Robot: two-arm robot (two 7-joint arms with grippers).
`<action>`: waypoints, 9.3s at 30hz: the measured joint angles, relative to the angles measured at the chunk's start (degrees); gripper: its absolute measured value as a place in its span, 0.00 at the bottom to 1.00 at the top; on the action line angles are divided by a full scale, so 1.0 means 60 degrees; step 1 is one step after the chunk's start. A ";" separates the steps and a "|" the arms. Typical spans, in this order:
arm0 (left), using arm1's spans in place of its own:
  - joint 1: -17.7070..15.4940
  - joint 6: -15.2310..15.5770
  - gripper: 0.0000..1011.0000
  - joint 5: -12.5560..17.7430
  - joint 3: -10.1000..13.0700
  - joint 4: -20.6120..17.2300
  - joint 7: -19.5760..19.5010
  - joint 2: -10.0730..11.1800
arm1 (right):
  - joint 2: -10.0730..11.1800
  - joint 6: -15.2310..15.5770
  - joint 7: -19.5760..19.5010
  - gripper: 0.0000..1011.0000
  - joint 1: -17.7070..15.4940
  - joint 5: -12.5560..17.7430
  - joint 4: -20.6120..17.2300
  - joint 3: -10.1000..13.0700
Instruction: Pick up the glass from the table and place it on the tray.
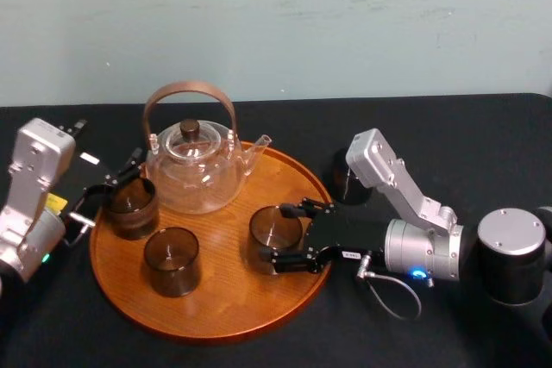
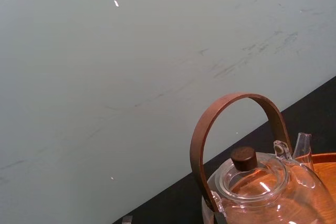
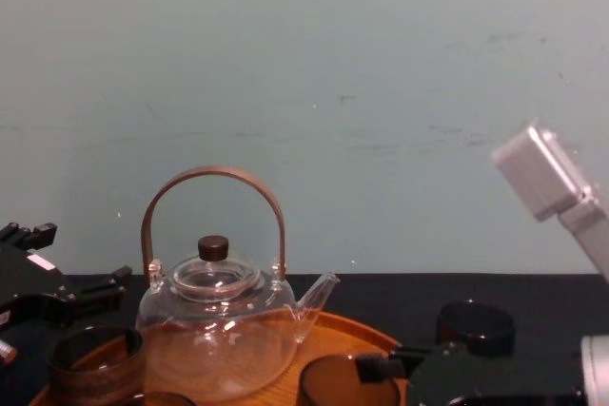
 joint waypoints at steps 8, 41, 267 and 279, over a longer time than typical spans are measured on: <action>0.0000 0.0000 0.99 0.0000 0.0000 0.0000 0.0000 0.0000 | -0.0181 -0.0046 -0.0078 0.89 0.0071 -0.0141 0.0448 -0.0081; 0.0001 0.0000 0.99 0.0000 0.0000 0.0001 0.0001 0.0000 | -0.0251 -0.0019 -0.0157 0.99 0.0030 -0.0334 0.0610 -0.0083; 0.0001 0.0000 0.99 -0.0001 0.0000 0.0000 0.0000 0.0000 | -0.0394 0.1586 -0.1601 0.89 0.0609 -0.0148 0.0996 0.2281; 0.0000 0.0000 0.99 0.0000 0.0000 0.0000 0.0000 -0.0001 | -0.0079 0.1609 -0.1356 0.89 0.0739 0.0116 0.0279 0.2122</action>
